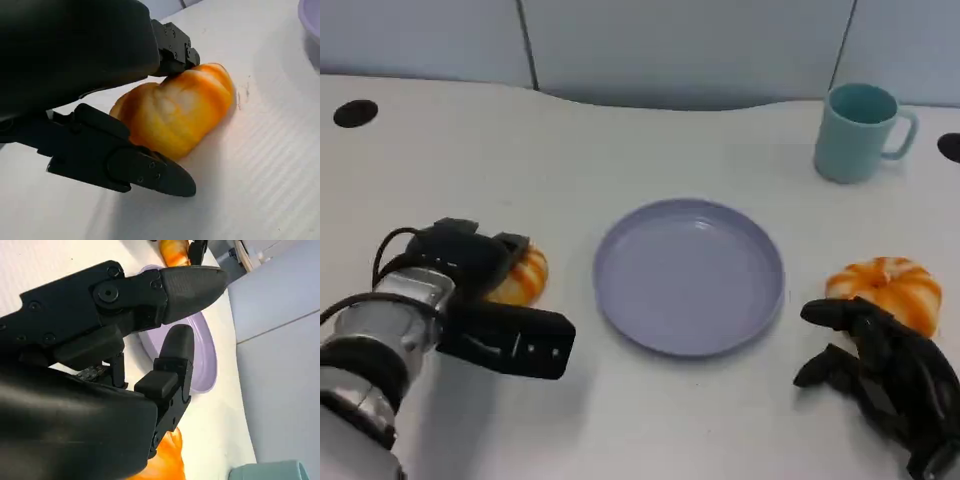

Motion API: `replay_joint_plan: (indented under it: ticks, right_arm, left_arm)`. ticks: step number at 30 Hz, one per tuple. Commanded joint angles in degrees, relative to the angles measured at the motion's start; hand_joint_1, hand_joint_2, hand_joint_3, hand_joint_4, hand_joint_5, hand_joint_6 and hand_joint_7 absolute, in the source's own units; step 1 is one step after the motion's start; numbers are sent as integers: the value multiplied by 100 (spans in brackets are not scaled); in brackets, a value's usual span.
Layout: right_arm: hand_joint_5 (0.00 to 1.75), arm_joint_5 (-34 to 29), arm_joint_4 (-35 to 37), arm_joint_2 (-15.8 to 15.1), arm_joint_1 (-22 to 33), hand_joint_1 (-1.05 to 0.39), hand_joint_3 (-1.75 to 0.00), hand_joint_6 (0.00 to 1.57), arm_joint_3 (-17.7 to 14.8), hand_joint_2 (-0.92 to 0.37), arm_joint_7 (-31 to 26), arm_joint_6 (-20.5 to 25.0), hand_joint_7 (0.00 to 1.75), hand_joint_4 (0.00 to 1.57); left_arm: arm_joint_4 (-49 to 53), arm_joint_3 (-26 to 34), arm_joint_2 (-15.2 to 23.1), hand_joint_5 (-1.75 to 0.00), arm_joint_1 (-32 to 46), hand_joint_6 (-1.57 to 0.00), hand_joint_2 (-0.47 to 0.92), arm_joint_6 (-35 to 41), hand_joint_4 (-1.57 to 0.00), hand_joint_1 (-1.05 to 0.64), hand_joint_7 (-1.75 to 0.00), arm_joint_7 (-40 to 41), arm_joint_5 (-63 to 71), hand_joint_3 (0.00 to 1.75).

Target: Grasp the bread from the table and place it into the plate.

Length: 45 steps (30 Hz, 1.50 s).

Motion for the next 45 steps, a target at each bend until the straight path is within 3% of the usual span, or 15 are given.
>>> replay_joint_plan:
  ticks: [1,11,14,17,19,21,22,25,30,33,36,39,41,43,45]
  right_arm:
    - [142,12,-109,-106,263,-44,-29,59,-16,-92,-19,227,99,59]
    - [139,116,-523,-99,487,-42,-28,58,-43,-92,-80,552,100,59]
    - [139,98,-655,-82,553,-43,-27,60,-26,-92,-141,616,101,59]
    - [138,90,-756,-78,585,-43,-26,60,-7,-92,-225,723,102,60]
    - [139,94,-741,-80,577,-43,-26,59,-7,-92,-224,713,102,61]
    - [139,106,-728,-79,562,-44,-26,59,-14,-92,-232,722,102,61]
    - [139,115,-723,-77,553,-44,-25,59,-20,-92,-236,732,102,61]
    - [140,116,-730,-81,534,-44,-26,57,-11,-92,-241,764,103,60]
    - [141,75,-685,-67,490,-43,-27,57,1,-92,-297,744,104,60]
    - [140,43,-614,-74,451,-42,-28,56,15,-92,-273,670,104,60]
    - [140,63,-526,-93,402,-43,-29,56,6,-92,-219,639,103,59]
    - [140,64,-455,-103,365,-44,-28,57,-5,-92,-209,617,103,59]
    - [140,59,-410,-106,345,-44,-28,57,-14,-92,-205,592,103,59]
    - [140,23,-343,-115,317,-44,-28,57,1,-92,-184,500,103,60]
    - [140,36,-293,-121,293,-43,-28,57,-3,-92,-138,453,103,60]
  left_arm:
    - [444,-179,-126,-2,-100,-11,89,175,-1,-76,0,166,-43,0]
    - [656,-328,-251,0,-152,-5,91,294,0,-73,0,198,-187,1]
    - [658,-243,-237,-8,-91,-21,92,91,-16,-60,-6,226,-363,3]
    - [634,-200,-190,-45,-22,-84,92,-216,-77,-39,-9,413,-498,11]
    - [616,-277,-150,-137,38,-110,92,-387,-77,-38,-13,732,-447,14]
    - [607,-297,-114,-165,92,-90,92,-532,-72,-36,-65,1027,-444,22]
    - [606,-307,-99,-171,109,-70,92,-582,-70,-36,-116,1145,-446,36]
    - [593,-364,-43,-174,160,-58,92,-730,-74,-32,-151,1641,-413,47]
    - [595,-510,11,-175,161,-60,92,-852,-78,-30,-140,2037,-331,42]
    - [580,-570,49,-175,138,-57,92,-898,-79,-27,-158,2268,-304,42]
    - [566,-530,100,-175,70,-71,92,-951,-76,-28,-102,2364,-383,28]
    - [543,-385,121,-175,23,-77,92,-1011,-76,-29,-86,2411,-539,27]
    - [522,-250,128,-175,6,-65,92,-1075,-78,-26,-138,2468,-660,34]
    - [464,44,131,-175,-40,-61,91,-1237,-80,-23,-157,2536,-950,34]
    - [415,225,141,-175,-120,-64,91,-1312,-79,-22,-141,2469,-1129,31]
